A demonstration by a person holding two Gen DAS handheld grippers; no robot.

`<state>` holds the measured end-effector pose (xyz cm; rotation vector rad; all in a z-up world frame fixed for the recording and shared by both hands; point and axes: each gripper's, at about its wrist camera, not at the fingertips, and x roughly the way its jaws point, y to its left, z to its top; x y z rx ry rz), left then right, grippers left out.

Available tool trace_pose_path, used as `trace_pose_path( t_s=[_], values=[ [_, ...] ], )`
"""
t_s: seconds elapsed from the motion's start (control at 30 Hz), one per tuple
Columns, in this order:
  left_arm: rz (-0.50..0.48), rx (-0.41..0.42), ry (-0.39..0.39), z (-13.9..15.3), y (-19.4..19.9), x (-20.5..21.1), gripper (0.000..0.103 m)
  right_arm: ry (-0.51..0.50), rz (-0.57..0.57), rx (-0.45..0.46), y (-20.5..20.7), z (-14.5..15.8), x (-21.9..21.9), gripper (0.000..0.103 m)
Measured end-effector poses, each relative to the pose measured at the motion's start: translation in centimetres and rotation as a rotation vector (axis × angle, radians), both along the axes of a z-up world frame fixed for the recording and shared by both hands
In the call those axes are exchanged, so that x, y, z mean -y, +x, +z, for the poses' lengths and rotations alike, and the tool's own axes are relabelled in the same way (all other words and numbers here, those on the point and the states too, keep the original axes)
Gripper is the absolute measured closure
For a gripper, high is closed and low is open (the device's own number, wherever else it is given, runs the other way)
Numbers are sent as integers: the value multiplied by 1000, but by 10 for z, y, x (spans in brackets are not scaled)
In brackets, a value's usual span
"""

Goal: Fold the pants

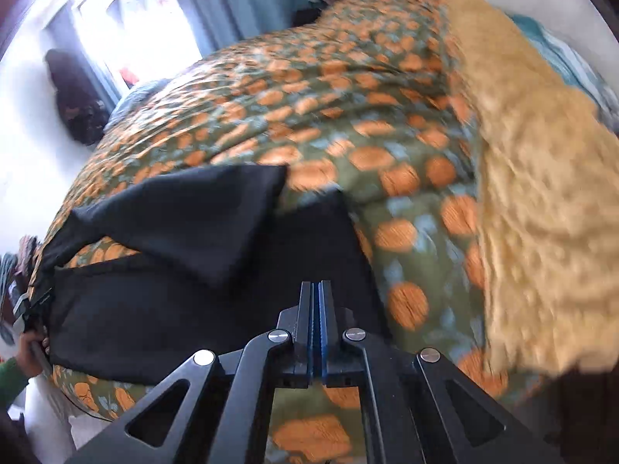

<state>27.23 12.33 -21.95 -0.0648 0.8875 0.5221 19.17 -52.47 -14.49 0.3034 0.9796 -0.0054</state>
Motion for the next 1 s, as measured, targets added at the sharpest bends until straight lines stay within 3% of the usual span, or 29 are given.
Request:
trace_pose_path(
  t_s=[0.03, 0.07, 0.1, 0.13, 0.17, 0.27, 0.4, 0.47, 0.53, 0.6, 0.63, 0.7, 0.8, 1.0],
  values=[
    [1, -11, 4, 2, 0, 1, 0, -1, -47, -12, -8, 1, 4, 89],
    [-2, -34, 9, 4, 1, 2, 0, 1, -79, 5, -16, 8, 6, 63],
    [-8, -62, 8, 7, 2, 3, 0, 5, -99, 42, -22, 16, 4, 43],
    [-9, -97, -1, 11, 2, 4, 1, 1, -121, 80, -27, 24, -1, 8],
    [-5, -117, -23, 17, 0, 7, 1, -9, -138, 130, -34, 34, -11, 0],
    [-62, -62, -154, 37, -25, 27, 1, 6, -54, 184, -32, 44, -54, 0],
    [-186, -21, -228, 41, -56, 67, 1, -5, 101, 158, -13, 29, -136, 0],
    [-222, -58, -235, 27, -60, 79, 1, -65, 176, 152, -11, 16, -178, 0],
    [-239, -90, -193, 10, -65, 86, 0, -122, 239, 129, -9, -3, -209, 0],
    [-262, -79, -158, 5, -68, 91, 1, -174, 310, 38, 0, -36, -232, 0],
    [-260, -92, -159, 3, -67, 91, 1, -197, 331, -12, 3, -52, -237, 0],
    [-255, -113, -177, 2, -63, 89, 1, -158, 330, 57, -2, -59, -230, 0],
    [-254, -134, -187, -1, -60, 88, 1, -56, 331, 56, 0, -63, -214, 0],
    [-247, -146, -167, -1, -58, 92, 1, -88, 341, 47, 2, -66, -222, 0]
  ],
)
